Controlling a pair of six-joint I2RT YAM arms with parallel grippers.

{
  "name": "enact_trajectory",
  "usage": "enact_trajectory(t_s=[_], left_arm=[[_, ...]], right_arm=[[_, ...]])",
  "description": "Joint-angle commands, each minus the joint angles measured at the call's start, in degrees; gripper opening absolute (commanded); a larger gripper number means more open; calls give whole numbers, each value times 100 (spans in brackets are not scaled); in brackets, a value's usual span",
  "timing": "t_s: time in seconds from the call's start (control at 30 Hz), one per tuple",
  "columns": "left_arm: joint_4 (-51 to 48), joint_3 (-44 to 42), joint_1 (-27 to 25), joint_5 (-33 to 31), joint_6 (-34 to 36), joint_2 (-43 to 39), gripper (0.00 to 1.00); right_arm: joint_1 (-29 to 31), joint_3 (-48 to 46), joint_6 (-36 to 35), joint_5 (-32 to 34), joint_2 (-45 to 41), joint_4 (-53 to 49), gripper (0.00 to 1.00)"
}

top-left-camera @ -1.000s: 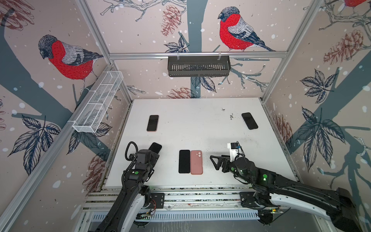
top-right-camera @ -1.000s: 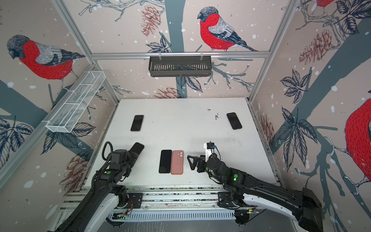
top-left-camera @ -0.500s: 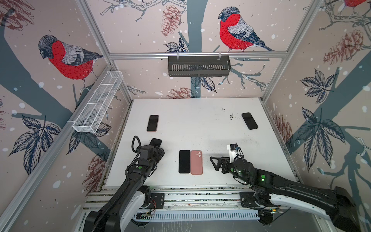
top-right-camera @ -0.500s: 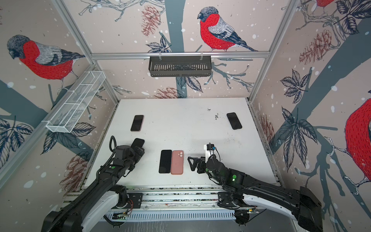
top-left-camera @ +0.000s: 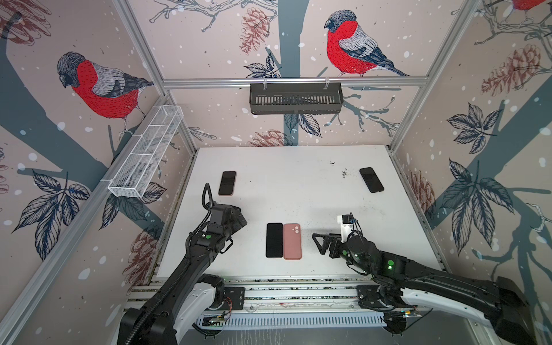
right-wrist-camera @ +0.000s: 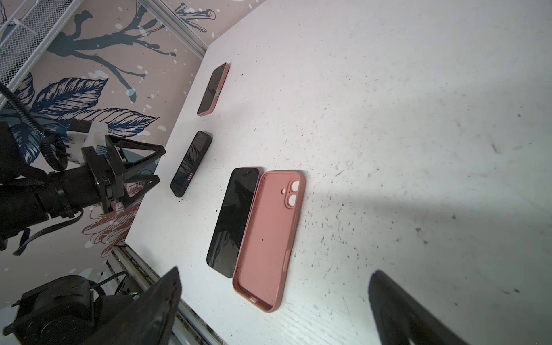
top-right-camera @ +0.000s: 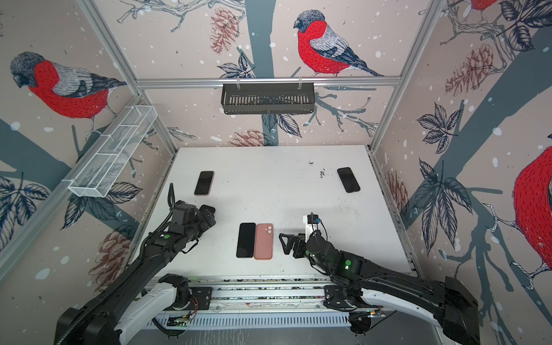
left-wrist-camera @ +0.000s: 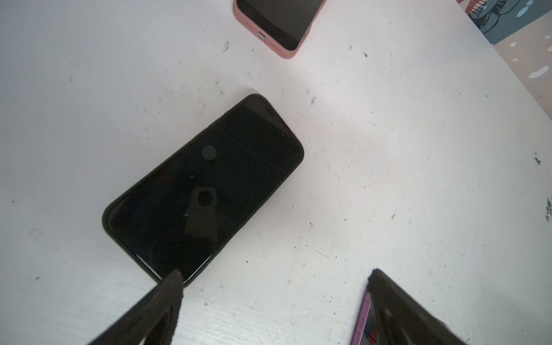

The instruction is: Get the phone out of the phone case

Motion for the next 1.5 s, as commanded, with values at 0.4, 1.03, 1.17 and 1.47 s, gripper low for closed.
enact_trajectory(t_s=[0.4, 1.03, 1.17, 1.47], left_arm=[[-683, 1569, 89, -329, 2426, 1609, 92], [-1750, 2688, 169, -590, 4068, 3663, 89], [-1827, 2759, 301, -562, 4081, 3949, 89], [-1631, 2673, 649, -543, 4188, 3968, 89]], right_arm=[[-7, -54, 25, -148, 129, 386, 99], [-330, -263, -69, -441, 230, 650, 99], [-350, -261, -70, -461, 221, 652, 99], [-455, -295, -94, -485, 159, 592, 99]])
